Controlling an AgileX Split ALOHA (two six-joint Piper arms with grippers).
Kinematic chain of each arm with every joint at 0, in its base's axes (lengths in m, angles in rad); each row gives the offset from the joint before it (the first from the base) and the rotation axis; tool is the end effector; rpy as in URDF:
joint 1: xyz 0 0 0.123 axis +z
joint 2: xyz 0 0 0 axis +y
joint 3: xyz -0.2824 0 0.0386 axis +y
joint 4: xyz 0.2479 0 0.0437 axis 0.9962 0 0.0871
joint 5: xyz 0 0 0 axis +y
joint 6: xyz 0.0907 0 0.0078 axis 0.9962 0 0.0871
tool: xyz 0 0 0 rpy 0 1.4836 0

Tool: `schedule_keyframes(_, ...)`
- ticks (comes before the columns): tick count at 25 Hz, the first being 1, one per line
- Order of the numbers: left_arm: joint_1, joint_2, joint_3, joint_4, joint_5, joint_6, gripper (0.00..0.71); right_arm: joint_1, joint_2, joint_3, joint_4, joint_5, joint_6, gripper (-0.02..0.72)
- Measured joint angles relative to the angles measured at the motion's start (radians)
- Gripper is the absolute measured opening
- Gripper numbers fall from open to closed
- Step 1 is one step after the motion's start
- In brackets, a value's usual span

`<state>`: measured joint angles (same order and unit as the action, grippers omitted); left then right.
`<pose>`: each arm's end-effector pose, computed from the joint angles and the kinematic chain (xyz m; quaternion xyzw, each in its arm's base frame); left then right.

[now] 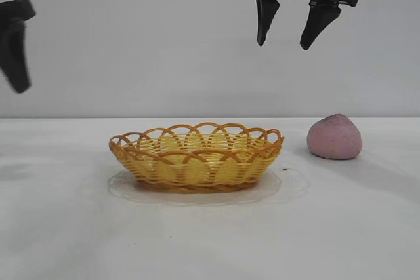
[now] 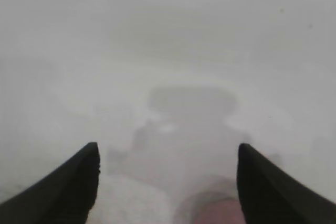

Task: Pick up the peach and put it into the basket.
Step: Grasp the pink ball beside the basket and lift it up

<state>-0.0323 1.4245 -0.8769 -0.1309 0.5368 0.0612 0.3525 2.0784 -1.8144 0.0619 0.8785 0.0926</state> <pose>0.2806 -0.0152 0.2401 0.0003 0.9581 -0.0439 0.2829 0.4363 0.1651 0.2494 -0.1123 0.9600 0.0836 0.2423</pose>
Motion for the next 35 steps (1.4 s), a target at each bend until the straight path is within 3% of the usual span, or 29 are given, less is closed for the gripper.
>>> schedule_keyframes(6,-0.004,-0.45,0.217,0.023,0.144,0.002,0.524,0.0,0.0,0.0,0.002,0.022,-0.026,0.514)
schedule_keyframes(13,-0.004,-0.848,0.33,0.136,0.43,-0.079,0.524,0.0,0.0,0.0,0.002,0.041,-0.029,0.514)
schedule_keyframes(16,-0.004,-0.988,0.362,0.145,0.502,-0.099,0.524,0.0,0.0,0.0,0.002,0.049,-0.029,0.514)
schedule_keyframes(22,-0.004,-1.164,0.387,0.148,0.564,-0.123,0.524,0.0,0.0,0.0,0.002,0.07,-0.036,0.514)
schedule_keyframes(31,-0.004,-1.408,0.389,0.096,0.575,-0.068,0.524,-0.01,0.061,0.0,-0.057,0.215,-0.035,0.514)
schedule_keyframes(35,-0.006,-1.441,0.393,0.086,0.581,-0.049,0.524,-0.026,0.141,0.0,-0.064,0.256,-0.028,0.514)
